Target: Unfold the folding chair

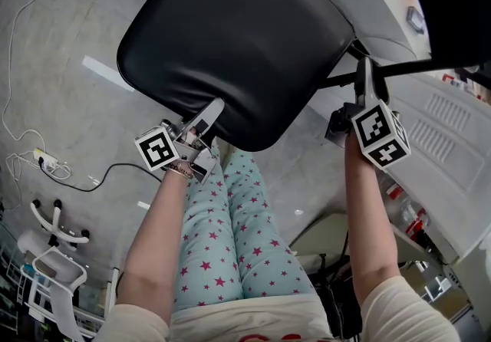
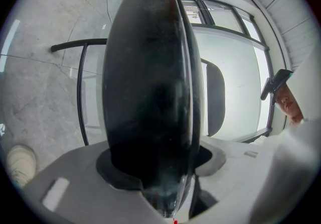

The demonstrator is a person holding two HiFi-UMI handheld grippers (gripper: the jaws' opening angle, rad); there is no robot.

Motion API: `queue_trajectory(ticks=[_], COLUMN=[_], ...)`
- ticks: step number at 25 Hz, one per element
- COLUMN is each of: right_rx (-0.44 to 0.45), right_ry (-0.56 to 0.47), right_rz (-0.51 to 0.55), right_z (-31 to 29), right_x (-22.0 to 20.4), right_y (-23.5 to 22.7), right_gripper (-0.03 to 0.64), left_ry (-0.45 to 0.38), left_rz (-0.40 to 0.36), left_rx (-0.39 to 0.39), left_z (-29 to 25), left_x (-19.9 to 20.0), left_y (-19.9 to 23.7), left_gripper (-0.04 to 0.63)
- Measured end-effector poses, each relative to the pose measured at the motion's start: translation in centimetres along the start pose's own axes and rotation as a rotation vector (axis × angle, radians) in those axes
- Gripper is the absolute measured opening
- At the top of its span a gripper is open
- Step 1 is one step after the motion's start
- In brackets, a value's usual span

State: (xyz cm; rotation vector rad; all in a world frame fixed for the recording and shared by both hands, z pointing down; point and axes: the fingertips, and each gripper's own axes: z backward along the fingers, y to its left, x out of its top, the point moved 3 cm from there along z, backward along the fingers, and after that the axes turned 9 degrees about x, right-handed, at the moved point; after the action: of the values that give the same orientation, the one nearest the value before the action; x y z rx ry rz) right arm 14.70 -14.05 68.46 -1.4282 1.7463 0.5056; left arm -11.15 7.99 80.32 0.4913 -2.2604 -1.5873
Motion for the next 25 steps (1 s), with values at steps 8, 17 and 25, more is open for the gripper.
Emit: queue_trajectory(ticks=[8,17,25], right_rx=[-0.025,-0.054,-0.048], right_ry=[-0.025,0.008,0.048], right_rz=[-0.013,0.001,-0.045], right_z=[0.4,0.3,0.1], right_x=[-0.2,-0.8,-0.7], right_y=[0.6,1.1,1.1], right_gripper=[0.169,0.169,0.17], left_ry=[0.004,0.19,0.258], left_rz=[-0.035,0.04,-0.048], left_rx=[-0.035,-0.031,0.083], left_z=[0.5,1.1,1.7], left_x=[0.3,0.4,0.9], left_y=[-0.1,0.6,0.9], left_gripper=[0.259,0.29,0.301])
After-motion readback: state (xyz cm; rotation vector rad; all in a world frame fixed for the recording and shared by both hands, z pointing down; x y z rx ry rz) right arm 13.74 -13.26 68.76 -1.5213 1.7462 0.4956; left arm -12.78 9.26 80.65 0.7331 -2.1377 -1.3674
